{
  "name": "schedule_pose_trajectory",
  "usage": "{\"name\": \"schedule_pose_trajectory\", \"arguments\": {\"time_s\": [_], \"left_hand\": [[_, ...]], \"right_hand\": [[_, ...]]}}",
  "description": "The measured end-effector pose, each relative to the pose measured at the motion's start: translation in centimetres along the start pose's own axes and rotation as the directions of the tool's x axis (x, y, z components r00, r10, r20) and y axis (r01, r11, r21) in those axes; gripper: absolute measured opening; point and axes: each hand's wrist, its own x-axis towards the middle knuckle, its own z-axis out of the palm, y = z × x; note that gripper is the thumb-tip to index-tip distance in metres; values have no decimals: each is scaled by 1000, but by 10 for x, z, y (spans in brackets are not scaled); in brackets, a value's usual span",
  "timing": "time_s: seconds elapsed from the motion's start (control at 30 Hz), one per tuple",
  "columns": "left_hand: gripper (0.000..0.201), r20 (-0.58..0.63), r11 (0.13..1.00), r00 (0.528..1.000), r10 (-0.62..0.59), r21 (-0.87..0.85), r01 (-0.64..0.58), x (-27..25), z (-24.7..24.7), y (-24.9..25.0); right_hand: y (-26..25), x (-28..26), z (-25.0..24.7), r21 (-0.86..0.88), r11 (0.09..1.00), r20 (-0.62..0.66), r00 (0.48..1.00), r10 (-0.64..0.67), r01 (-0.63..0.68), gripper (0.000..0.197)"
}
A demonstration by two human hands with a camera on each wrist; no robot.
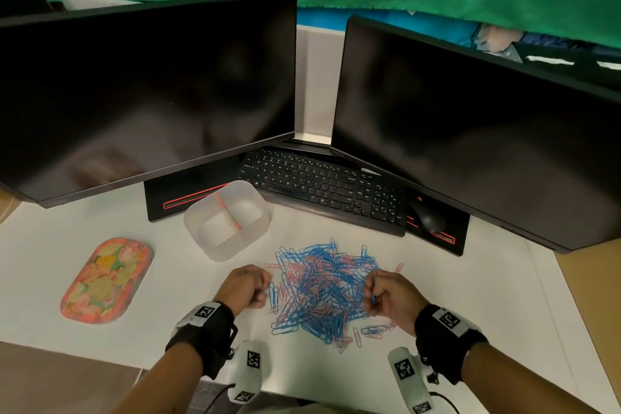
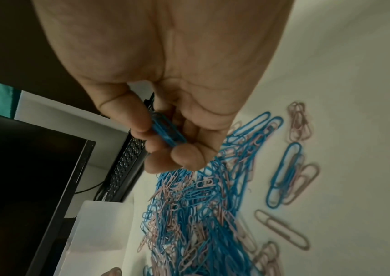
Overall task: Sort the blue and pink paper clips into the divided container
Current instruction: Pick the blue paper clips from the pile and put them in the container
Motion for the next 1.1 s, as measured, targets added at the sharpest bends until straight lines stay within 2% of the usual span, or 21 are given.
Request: {"name": "schedule_pose_trajectory", "arguments": {"time_s": [0.03,0.07,0.1,0.17,0.2,0.27,0.4,0.6,0.67,0.73,0.83,0.9,0.93,1.0,1.03,1.1], "left_hand": [[18,-23,998,1000,1,57,0,1,1,0],[12,-51,981,998,40,193,-30,1,2,-1],[10,-64,919,993,99,388,-66,1,3,-3],[16,-70,698,979,193,711,-87,-1,7,-8],[19,-68,617,974,217,783,-83,-1,9,-11],[18,-86,553,965,247,830,-67,-2,14,-13],[14,-120,535,961,247,844,-32,3,13,-12],[12,-76,497,968,238,866,-54,1,13,-8],[2,-73,533,962,262,842,-81,-1,12,-6],[10,-66,604,959,276,788,-119,-2,11,-5],[15,-75,728,947,311,660,-187,-6,6,-2],[23,-59,799,950,305,558,-222,-9,1,4],[25,-50,855,960,277,470,-222,-12,-1,10],[30,-52,970,983,177,181,-165,-18,-6,24],[30,-56,991,990,130,26,-128,-22,-9,32],[24,-64,975,994,86,-201,-97,-31,-16,49]], "right_hand": [[0,1,1,-6,1000,5,1000,-3,3,13],[0,1,2,-15,1000,5,1000,-3,3,13],[0,1,3,-30,1000,1,1000,-2,2,13],[-1,2,4,-94,996,-16,1000,-6,4,10],[-1,2,4,-134,991,-23,1000,-13,9,8],[-3,1,4,-181,983,-27,999,-18,13,7],[-4,0,3,-196,981,-42,999,-8,0,8],[-9,-2,6,-239,971,-35,999,-4,-4,9],[-12,-3,6,-253,967,-15,1000,-18,13,7],[-13,-2,7,-274,962,3,1000,-23,23,4],[-15,2,13,-310,951,31,999,-18,27,13],[-22,5,22,-324,946,53,999,-3,20,12],[-25,7,28,-334,943,61,998,8,13,12],[-36,12,44,-363,932,94,995,37,0,20],[-42,15,54,-373,928,123,991,52,-3,22],[-55,23,76,-407,913,178,981,83,-3,23]]}}
